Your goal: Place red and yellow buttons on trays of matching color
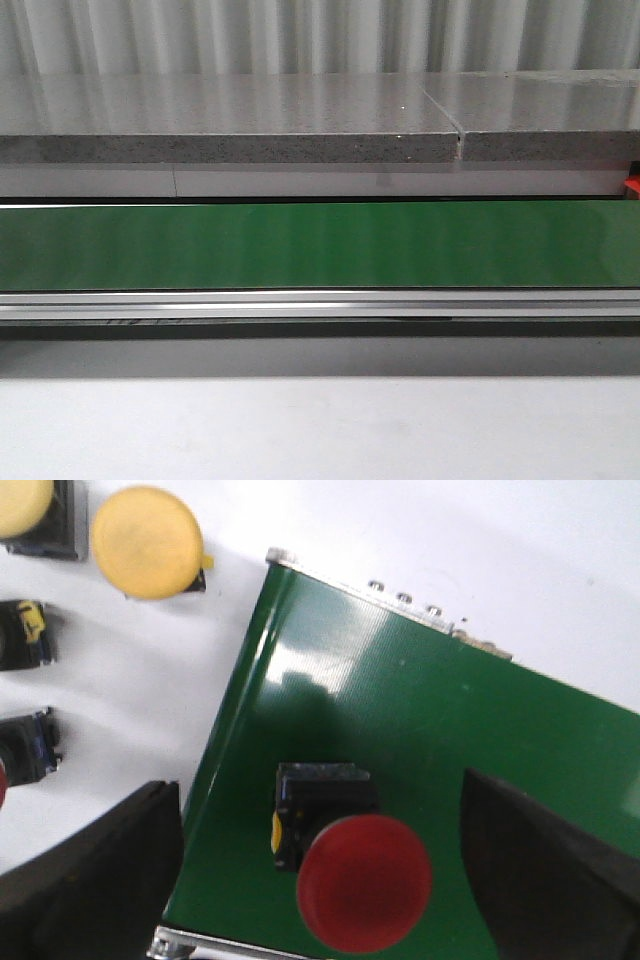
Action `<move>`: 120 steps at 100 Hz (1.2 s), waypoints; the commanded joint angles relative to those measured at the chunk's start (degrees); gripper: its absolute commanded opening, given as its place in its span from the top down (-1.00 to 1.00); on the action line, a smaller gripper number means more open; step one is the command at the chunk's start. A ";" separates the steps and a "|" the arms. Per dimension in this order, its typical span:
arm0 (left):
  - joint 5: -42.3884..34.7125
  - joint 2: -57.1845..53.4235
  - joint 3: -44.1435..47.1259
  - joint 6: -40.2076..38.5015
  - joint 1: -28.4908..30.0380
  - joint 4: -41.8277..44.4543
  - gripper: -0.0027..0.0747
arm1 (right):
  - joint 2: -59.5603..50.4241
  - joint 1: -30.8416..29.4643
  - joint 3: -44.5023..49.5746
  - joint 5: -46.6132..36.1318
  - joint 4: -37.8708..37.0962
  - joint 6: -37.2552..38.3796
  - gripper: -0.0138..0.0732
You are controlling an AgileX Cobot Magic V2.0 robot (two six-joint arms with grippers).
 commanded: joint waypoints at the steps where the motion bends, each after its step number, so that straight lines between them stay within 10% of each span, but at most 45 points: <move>1: -2.10 -2.38 -3.16 0.14 0.70 -1.53 -0.50 | 0.21 0.00 -1.49 -3.93 -0.12 -0.07 0.82; 55: 0.70 0.36 -3.45 0.14 14.86 -0.64 -0.48 | 0.21 0.00 -1.49 -3.93 -0.12 -0.07 0.82; 120: -4.77 9.14 -3.45 0.14 15.84 0.69 -0.48 | 0.21 0.00 -1.49 -3.93 -0.12 -0.07 0.82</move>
